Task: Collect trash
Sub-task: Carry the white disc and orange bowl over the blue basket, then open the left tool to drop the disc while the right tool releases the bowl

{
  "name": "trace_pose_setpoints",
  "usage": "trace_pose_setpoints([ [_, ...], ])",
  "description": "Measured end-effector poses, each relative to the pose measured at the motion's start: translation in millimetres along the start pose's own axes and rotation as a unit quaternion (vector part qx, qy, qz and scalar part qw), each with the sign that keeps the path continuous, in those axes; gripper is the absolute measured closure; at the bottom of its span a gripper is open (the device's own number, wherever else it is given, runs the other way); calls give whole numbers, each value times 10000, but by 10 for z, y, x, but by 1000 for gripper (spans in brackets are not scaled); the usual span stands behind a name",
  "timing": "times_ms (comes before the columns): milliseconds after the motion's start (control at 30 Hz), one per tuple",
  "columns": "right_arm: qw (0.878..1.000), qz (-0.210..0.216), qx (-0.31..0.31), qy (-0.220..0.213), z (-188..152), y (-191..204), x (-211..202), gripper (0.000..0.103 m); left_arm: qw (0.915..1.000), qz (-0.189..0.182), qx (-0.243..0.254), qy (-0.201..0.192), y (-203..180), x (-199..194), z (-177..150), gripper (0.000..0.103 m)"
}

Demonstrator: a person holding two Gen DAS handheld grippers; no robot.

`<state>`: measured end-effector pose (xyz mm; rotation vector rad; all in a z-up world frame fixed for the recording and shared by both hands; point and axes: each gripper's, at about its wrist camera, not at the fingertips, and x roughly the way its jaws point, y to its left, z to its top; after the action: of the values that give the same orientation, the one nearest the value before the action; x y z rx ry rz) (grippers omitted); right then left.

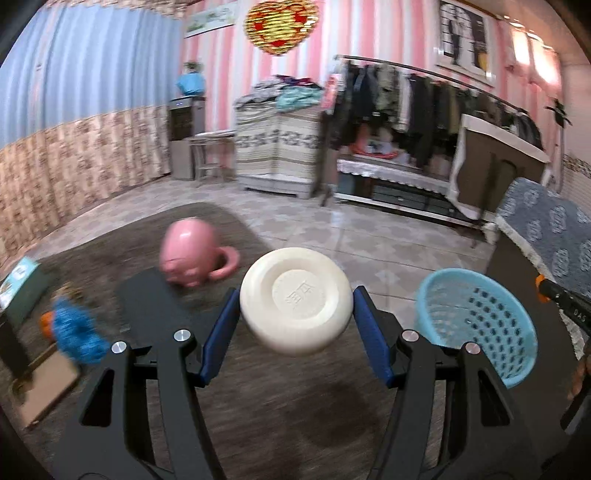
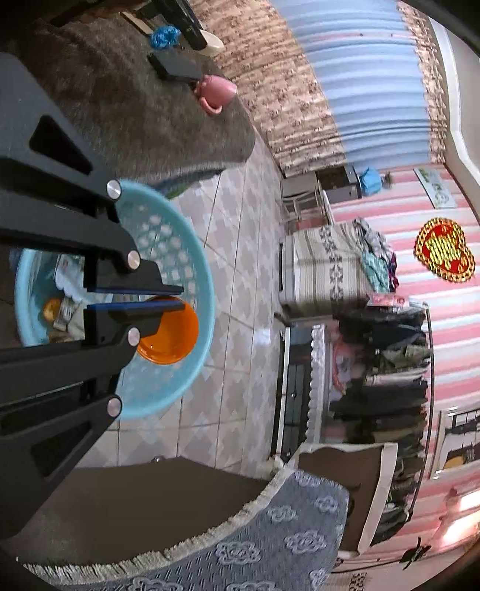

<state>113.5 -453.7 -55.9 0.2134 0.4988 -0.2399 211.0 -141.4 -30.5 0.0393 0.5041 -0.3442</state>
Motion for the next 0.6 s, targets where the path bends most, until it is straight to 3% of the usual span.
trace_pose_setpoints([
  [333, 9995, -268, 149, 68, -128, -415, 25, 100, 9931, -876, 780, 47, -1169, 481, 6, 42],
  [600, 9991, -273, 275, 173, -189, -521, 150, 100, 9845, -1310, 1142, 235, -1702, 848, -85, 42],
])
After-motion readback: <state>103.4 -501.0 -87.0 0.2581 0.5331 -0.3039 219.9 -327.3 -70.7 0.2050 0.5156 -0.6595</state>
